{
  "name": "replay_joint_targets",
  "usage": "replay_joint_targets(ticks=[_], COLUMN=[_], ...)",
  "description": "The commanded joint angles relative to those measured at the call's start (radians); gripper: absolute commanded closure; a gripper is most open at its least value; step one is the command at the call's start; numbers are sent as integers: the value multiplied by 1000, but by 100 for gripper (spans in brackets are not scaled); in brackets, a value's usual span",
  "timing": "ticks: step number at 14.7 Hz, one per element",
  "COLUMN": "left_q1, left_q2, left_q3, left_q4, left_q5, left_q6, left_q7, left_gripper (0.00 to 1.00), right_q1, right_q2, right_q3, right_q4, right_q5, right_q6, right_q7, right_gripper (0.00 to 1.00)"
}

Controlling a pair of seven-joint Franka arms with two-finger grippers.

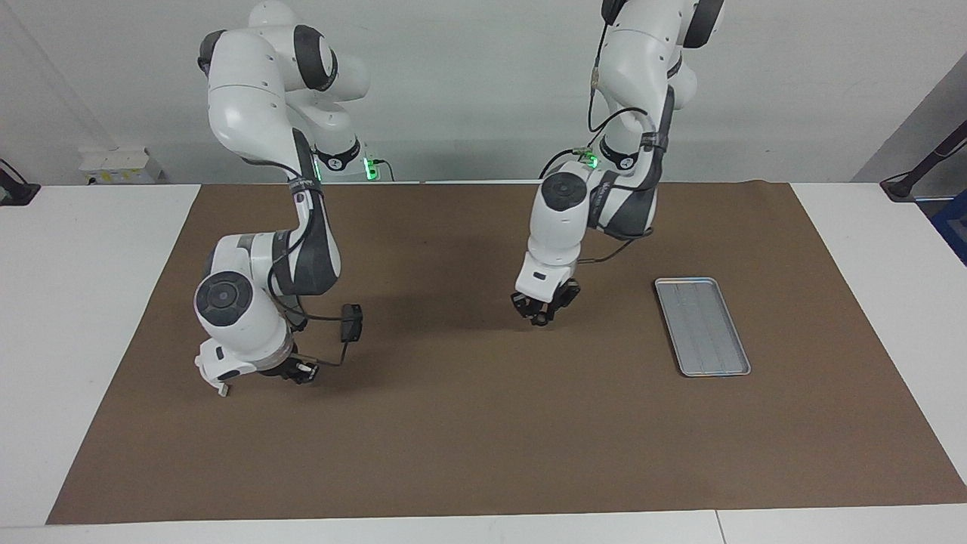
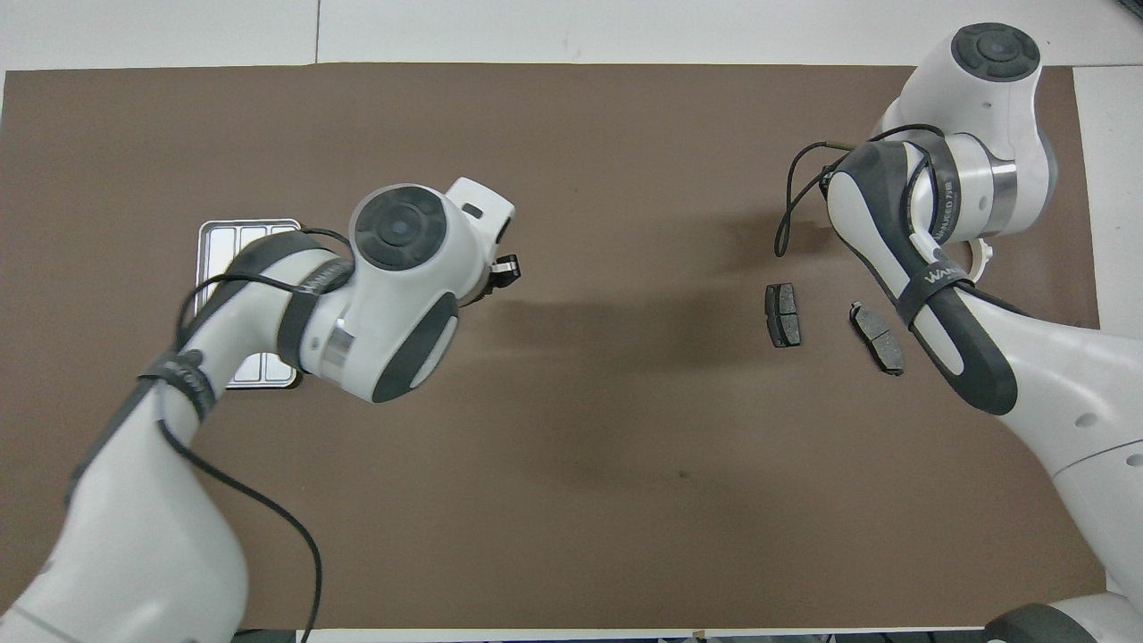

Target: Pick bearing gear from pile to tray

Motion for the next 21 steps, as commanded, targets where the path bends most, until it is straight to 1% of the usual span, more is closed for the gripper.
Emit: replay_joint_targets(ticks=[1,2,3,5,6,8,9,11,13,14,15,16,17,19,21], left_q1=[199,264,330,426,465,476,476,484,493,497,501,502,505,523,524], left_q2=[-205,-226,-233,-254,-271,-302,-309,-309,-300,-299,-299,-297,-296,-296,-294], left_q3=[-2,-2,0,1,0,1,1,1,1,1,1,1,1,1,1], left_q4=[-44,-45,-50,-109,-172,-324,-376,-412,-461,-496,-521,-531,-533,-545,-555], left_q5=[-72,-73,-73,-72,-73,-73,-73,-73,-73,-73,-73,-73,-73,-73,-73], left_q6=[-228,-277,-292,-249,-174,16,86,115,170,225,263,271,271,274,276], left_q7=[353,480,593,767,829,848,849,866,895,897,898,909,924,943,949], left_gripper=[100,100,100,100,100,100,100,100,100,100,100,100,100,100,100], right_q1=[3,17,38,107,135,239,294,380,464,500,529,543,552,595,626], right_q2=[-75,-107,-141,-201,-219,-241,-242,-250,-239,-239,-239,-236,-227,-169,-83], right_q3=[9,18,26,27,29,32,35,36,39,39,39,39,39,35,36], right_q4=[0,0,2,5,12,32,32,22,-3,-51,-104,-150,-176,-172,-169], right_q5=[-7,-1,5,22,37,48,67,114,124,122,123,122,120,99,29], right_q6=[-97,-141,-183,-275,-304,-341,-332,-274,-199,-139,-54,28,80,126,241], right_q7=[-65,-63,-54,7,74,233,344,560,737,788,820,855,881,924,1015], right_gripper=[100,100,100,100,100,100,100,100,100,100,100,100,100,100,100])
